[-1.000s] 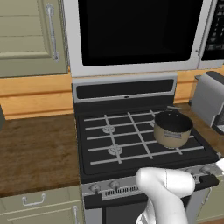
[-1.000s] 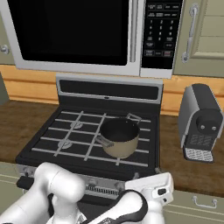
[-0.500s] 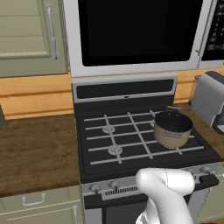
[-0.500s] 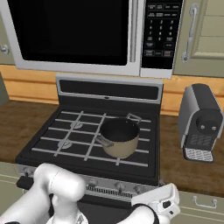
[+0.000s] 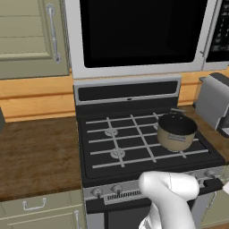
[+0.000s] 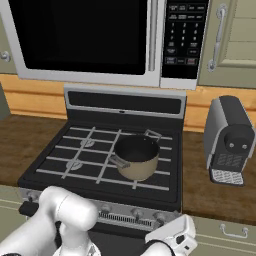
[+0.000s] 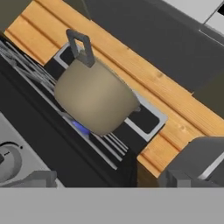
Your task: Turn off the front right burner of the stove.
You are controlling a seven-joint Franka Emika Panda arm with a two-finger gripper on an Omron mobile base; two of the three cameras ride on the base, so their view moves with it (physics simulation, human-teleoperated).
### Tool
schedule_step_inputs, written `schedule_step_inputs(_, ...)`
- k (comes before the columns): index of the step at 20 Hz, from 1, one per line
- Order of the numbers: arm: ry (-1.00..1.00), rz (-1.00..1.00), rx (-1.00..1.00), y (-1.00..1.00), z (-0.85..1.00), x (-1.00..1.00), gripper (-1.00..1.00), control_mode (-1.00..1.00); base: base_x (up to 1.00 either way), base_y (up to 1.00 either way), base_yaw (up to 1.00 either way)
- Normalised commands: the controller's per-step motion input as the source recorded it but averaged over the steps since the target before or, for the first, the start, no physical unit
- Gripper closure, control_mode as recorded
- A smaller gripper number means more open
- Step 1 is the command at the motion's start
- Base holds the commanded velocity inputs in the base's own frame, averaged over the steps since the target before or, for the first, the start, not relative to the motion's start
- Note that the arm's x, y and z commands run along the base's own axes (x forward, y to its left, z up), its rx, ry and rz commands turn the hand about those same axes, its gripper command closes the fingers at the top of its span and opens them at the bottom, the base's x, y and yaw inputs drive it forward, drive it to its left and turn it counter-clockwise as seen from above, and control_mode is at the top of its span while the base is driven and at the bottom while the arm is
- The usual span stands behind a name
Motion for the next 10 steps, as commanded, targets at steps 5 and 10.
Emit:
schedule_step_inputs(5, 0.01, 0.0, -0.05, 0.24, -0.08, 0.0, -1.0, -1.0, 0.0, 0.0, 0.0)
schedule_step_inputs(10, 0.03, 0.0, -0.02, 0.15, -0.04, 0.0, -1.0, -1.0, 0.0, 0.0, 0.0)
